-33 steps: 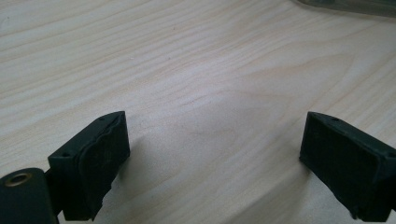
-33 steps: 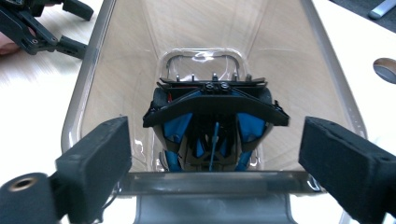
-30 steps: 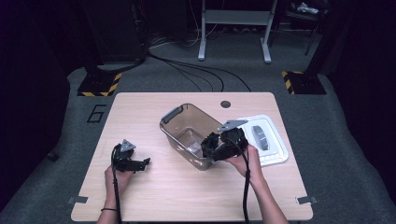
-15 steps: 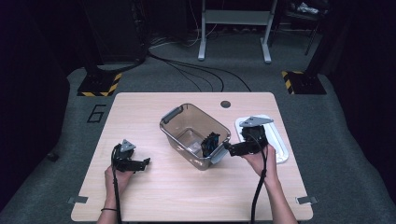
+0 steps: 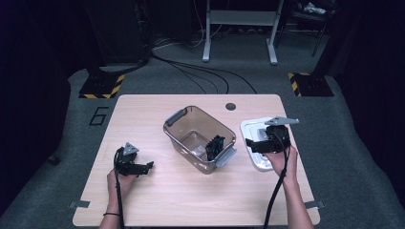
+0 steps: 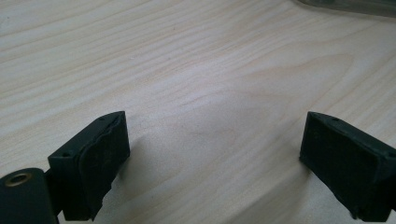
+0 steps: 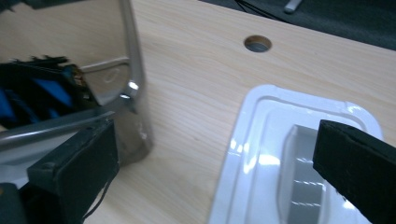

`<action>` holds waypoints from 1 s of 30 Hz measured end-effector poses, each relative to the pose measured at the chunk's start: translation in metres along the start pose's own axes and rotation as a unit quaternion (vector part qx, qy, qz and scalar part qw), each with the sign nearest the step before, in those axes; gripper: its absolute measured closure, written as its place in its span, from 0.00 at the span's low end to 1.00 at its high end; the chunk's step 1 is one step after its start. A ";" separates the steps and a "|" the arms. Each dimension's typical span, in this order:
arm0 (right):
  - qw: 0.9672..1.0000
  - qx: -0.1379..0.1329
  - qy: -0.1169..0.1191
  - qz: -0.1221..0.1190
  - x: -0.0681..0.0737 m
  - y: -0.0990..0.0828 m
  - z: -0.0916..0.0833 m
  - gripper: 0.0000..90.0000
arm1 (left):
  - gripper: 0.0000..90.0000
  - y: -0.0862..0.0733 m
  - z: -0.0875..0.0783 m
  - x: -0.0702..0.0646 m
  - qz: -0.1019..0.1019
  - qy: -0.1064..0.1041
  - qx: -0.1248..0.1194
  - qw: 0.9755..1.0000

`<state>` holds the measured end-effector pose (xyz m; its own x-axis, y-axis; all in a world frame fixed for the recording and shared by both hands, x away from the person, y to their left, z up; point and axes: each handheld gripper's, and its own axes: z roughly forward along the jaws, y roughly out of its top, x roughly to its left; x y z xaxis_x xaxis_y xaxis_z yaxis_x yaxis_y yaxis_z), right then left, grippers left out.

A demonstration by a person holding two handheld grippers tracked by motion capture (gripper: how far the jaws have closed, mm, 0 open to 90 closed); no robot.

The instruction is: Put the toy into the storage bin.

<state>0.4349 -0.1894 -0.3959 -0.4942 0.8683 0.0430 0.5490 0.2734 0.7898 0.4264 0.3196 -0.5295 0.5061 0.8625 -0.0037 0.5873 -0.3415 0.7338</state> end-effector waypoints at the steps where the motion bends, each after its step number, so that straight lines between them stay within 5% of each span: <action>1: 1.000 0.004 -0.005 0.002 -0.004 -0.001 0.001 0.00 | 0.09 0.000 0.000 0.000 0.000 0.000 0.000 1.000; 10: 0.998 0.044 -0.034 0.034 -0.040 -0.012 0.022 0.01 | 0.09 0.000 0.000 0.000 0.001 -0.001 0.000 1.000; 18: 0.993 0.069 -0.058 0.080 -0.062 -0.026 0.048 0.01 | 0.09 0.000 0.000 0.000 0.000 0.000 0.000 1.000; 30: 0.989 0.085 -0.107 0.062 -0.059 -0.036 0.077 0.38 | 0.09 0.000 0.000 0.000 0.000 0.000 0.000 1.000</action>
<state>0.4966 -0.2188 -0.4740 -0.2707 0.9626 -0.0117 0.7114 0.2083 0.6712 0.4264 0.3196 -0.5295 0.5062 0.8624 -0.0035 0.5873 -0.3418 0.7336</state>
